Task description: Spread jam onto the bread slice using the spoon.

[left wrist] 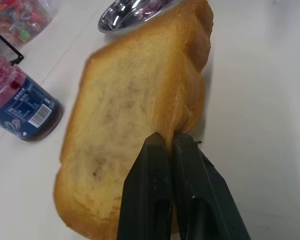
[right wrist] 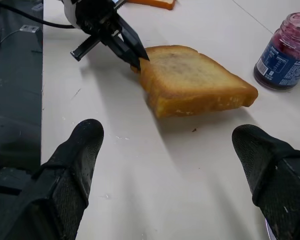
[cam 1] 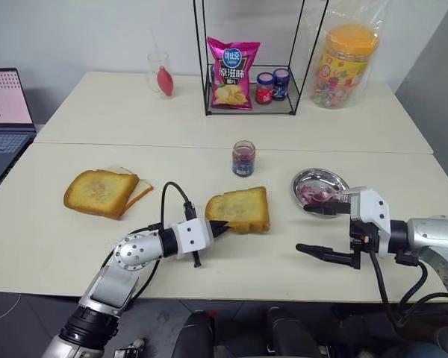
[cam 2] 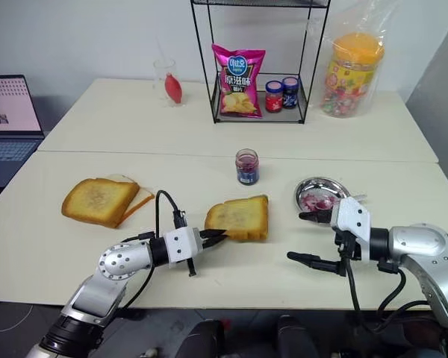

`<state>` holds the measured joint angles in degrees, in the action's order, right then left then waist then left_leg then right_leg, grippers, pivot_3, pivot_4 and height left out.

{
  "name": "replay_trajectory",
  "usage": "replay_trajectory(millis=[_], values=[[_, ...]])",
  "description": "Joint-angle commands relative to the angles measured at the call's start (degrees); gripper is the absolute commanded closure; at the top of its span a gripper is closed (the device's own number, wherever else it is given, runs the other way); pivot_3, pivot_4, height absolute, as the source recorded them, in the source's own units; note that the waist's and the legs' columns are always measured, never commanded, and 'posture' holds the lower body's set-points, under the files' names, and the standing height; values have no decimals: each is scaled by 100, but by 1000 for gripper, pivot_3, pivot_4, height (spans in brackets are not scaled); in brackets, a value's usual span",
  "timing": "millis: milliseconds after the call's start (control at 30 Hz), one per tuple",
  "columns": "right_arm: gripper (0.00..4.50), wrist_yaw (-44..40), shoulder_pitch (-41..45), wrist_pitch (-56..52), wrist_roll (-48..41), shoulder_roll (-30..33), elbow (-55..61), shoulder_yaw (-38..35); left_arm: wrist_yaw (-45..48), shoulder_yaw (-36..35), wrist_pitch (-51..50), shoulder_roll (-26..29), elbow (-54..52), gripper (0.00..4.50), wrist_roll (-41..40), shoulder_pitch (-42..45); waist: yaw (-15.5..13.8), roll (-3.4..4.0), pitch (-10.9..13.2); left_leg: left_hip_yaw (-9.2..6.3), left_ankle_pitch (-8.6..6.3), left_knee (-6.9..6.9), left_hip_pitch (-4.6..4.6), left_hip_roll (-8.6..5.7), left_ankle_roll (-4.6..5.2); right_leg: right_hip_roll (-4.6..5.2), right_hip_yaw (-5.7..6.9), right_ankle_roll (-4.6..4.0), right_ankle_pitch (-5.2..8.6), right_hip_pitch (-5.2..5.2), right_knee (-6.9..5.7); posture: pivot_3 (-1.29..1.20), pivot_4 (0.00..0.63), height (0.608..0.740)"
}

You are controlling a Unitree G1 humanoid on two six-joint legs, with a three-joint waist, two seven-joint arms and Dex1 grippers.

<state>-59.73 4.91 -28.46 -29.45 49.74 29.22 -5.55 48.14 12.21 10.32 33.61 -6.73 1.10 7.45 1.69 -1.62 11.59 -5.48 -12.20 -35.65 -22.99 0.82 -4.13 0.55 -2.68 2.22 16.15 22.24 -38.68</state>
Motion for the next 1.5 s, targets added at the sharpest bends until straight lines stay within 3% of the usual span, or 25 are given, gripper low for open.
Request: replay_trajectory(millis=[33, 233, 767, 900, 967, 1100, 1200, 1300, 1500], values=[[0, 29, 8, -67, -131, 99, 248, -145, -25, -6, 386, 20, -133, 4473, 4, 2, -5, 0, 0, -2, 0, 0, -1, 0, 0, 0, 1, 0, 0, 0, 0, 0, 150, 740], [0, 48, -69, -160, -195, 136, 364, -162, -207, -51, 743, 6, 278, 3244, 196, 269, -9, 0, 0, -3, 0, -3, -1, -1, 0, 0, 2, 1, -1, -2, 0, 0, 150, 740], [0, 114, -314, -253, -347, 107, 485, -316, -140, -364, 1053, 331, 152, 63, -99, -49, -8, 0, 0, -2, 0, -8, 0, -1, 0, 1, 0, 4, -2, -3, -5, 0, 150, 740], [0, 575, -322, -404, -595, -165, 441, -696, 21, -708, 353, 506, -643, 16, -840, -367, -4, 0, 0, -1, 0, -5, 0, 1, 0, 2, 0, 3, -2, -2, -4, 0, 150, 740], [0, 1198, -242, -455, -687, -631, 296, -945, 29, -863, -389, 575, -1014, 16, -1272, -410, -5, 0, 0, -4, 0, -5, -1, 2, 0, 1, 3, 3, -2, -2, -4, 0, 150, 740], [0, 1828, -178, -387, -556, -1095, 193, -1125, 43, -902, -1071, 591, -1390, 16, -1590, -259, -1, 7, 4, -9, 1, -15, 1, -1, 0, -2, 1, 3, -2, -5, -17, 0, 150, 740], [0, 2970, -182, -126, -308, -1734, -148, -1754, 275, -718, -2263, 655, -1878, 16, -2350, 295, -13, 1, 4, -4, 2, -18, 2, -2, 0, -2, -4, 1, -1, -6, -17, 0, 150, 740], [0, 3681, -191, -155, -369, -2234, -286, -2188, 476, -525, -2674, 726, -2043, 16, -2412, 708, -32, 1, 4, -16, 2, -25, -7, -6, 0, -5, 2, 5, -3, -5, -18, 0, 150, 740], [0, 4373, -89, -572, -595, -2588, -461, -2391, 597, -385, -3119, 658, -2123, 16, -2541, 1327, 42, 17, 3, -3, 1, -7, 1, 0, 0, -14, -14, 6, 2, 1, -23, 0, 150, 740]])
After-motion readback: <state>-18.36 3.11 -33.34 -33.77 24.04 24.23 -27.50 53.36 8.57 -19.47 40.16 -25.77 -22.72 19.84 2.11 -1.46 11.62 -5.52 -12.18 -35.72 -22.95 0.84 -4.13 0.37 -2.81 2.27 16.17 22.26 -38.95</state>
